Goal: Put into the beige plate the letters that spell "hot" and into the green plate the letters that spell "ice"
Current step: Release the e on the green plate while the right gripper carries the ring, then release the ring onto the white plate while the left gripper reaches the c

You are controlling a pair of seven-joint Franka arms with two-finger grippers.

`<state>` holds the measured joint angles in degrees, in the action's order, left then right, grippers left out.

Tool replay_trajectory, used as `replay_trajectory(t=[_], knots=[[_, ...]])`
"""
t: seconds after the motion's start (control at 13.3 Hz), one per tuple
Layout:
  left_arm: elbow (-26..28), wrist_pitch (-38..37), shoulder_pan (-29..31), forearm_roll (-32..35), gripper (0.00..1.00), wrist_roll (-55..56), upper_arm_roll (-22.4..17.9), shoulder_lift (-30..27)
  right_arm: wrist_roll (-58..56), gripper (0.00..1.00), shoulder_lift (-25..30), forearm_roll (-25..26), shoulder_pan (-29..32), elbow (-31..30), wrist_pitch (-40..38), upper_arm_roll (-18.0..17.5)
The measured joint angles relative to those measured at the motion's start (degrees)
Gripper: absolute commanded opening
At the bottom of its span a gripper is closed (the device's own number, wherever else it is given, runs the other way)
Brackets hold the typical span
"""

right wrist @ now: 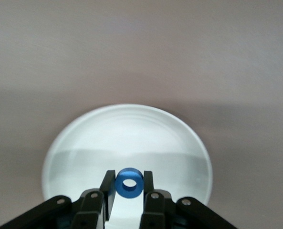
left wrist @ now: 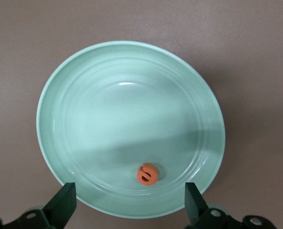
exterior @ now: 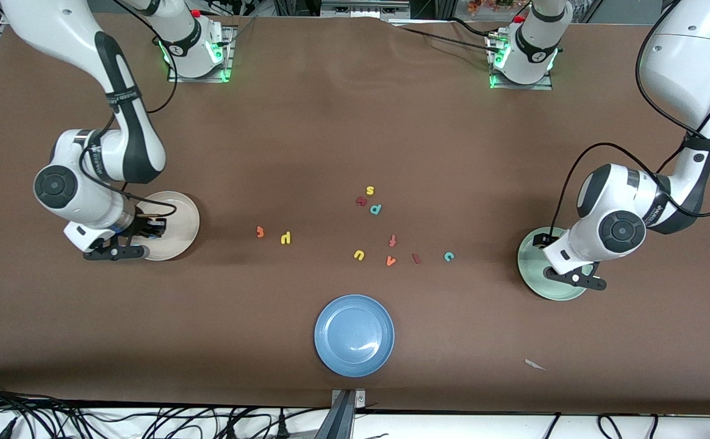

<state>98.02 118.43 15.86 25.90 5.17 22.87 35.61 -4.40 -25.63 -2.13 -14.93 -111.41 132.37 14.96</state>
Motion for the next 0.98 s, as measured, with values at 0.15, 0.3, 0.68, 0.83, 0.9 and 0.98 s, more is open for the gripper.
replay_trajectory(t=[0.15,0.3,0.68,0.83,0.9,0.98], knots=[[0.00,0.05,-0.82,-0.72,1.00,1.00,0.80,0.02,-1.94,0.19,-2.04,0.00,1.82,-0.14,0.42,0.23],[0.00,0.12,-2.70,-3.68,1.00,3.35,1.06,0.06,-2.63,0.57,-3.43,0.00,2.54,-0.14,0.87,0.26],[0.02,1.92,-9.23,-6.22,1.00,16.51,1.18,0.42,-0.76,0.85,-2.90,-0.95,2.78,0.36,-0.37,-2.15],[0.03,2.89,-11.47,-6.22,1.00,21.76,1.17,1.01,1.23,0.85,-1.12,-1.00,2.60,0.83,-1.50,-5.86],[0.04,4.21,-12.24,-6.22,1.00,23.97,1.18,1.51,2.12,0.85,-0.20,-1.01,2.52,0.89,-1.67,-7.90],[0.06,5.40,-12.95,-6.22,1.00,25.87,1.16,2.14,2.87,0.85,0.44,-1.02,2.46,0.91,-1.74,-9.85]])
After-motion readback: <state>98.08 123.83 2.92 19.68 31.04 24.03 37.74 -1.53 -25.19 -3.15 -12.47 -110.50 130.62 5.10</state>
